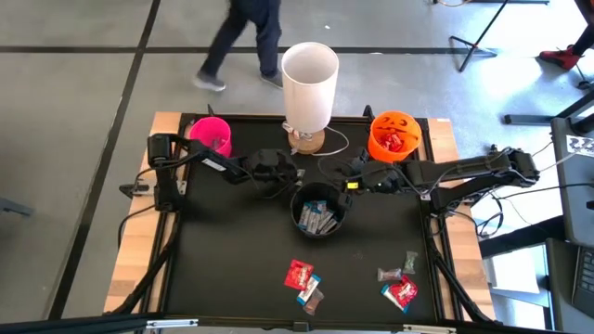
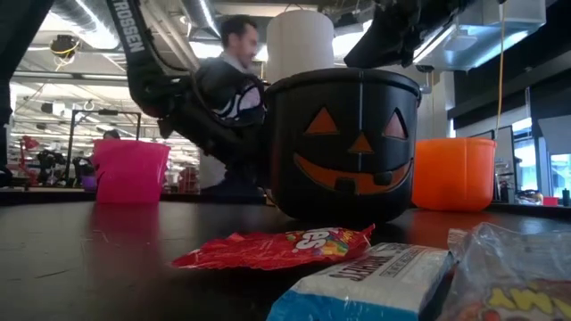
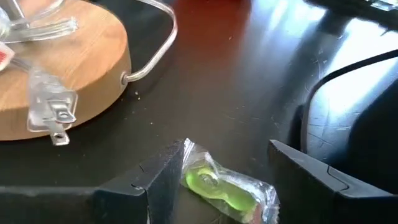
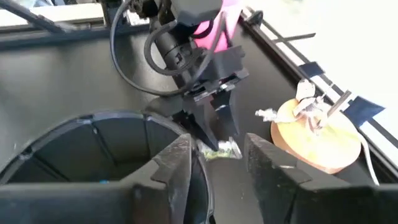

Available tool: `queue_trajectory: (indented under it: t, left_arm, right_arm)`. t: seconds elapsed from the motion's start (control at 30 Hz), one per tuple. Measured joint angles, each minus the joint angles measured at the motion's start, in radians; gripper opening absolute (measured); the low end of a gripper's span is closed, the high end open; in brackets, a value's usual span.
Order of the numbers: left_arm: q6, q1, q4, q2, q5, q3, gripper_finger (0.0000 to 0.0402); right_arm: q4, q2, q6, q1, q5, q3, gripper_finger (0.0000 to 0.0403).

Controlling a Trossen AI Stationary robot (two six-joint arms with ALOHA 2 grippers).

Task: Sort candy
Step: Put the green gummy into the pink bucket

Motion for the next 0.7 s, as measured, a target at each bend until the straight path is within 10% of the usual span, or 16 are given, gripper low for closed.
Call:
queue_trajectory:
  t: [0.7]
  left_arm:
    - [-0.115,-0.023,-0.242,0.030,-0.067,0.059,0.0186]
  right_arm:
    - [-0.023,0.014,-0.005,0.002,0.010,0.000,0.0161]
